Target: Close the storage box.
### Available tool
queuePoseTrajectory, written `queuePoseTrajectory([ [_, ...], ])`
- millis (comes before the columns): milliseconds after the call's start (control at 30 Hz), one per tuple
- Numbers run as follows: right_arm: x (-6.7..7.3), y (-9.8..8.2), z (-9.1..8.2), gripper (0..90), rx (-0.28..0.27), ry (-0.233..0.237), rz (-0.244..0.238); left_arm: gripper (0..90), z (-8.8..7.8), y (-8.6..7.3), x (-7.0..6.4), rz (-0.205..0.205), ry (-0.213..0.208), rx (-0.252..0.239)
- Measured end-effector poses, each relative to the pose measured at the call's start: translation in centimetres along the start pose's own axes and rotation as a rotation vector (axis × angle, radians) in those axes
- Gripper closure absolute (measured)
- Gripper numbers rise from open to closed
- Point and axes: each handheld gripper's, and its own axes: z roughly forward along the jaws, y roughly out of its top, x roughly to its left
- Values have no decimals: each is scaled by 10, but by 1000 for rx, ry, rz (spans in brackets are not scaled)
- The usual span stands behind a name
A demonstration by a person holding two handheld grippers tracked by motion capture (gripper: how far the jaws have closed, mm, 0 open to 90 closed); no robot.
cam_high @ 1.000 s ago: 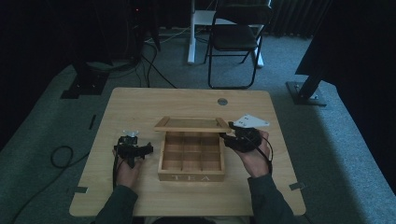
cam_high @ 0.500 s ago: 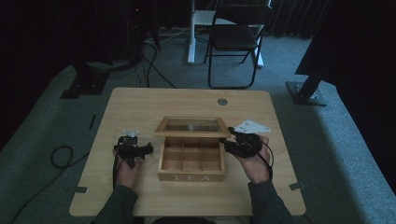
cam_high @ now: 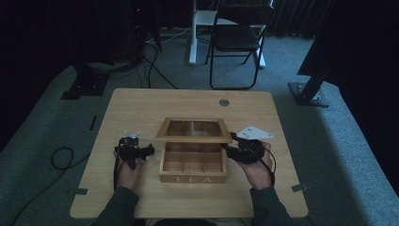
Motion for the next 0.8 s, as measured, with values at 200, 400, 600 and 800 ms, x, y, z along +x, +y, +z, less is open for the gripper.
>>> queuePoseTrajectory([
  [200, 1, -4, 0, 488, -4, 2, 11, 17, 0, 0, 0, 1, 0, 0],
  [400, 3, -9, 0, 486, -4, 3, 20, 17, 0, 0, 0, 0, 1, -1],
  [600, 4, -13, 0, 482, -3, 5, 22, 17, 0, 0, 0, -2, 1, -3],
  [800, 6, -17, 1, 481, 3, 5, 25, 17, 0, 0, 0, 0, 0, 0],
])
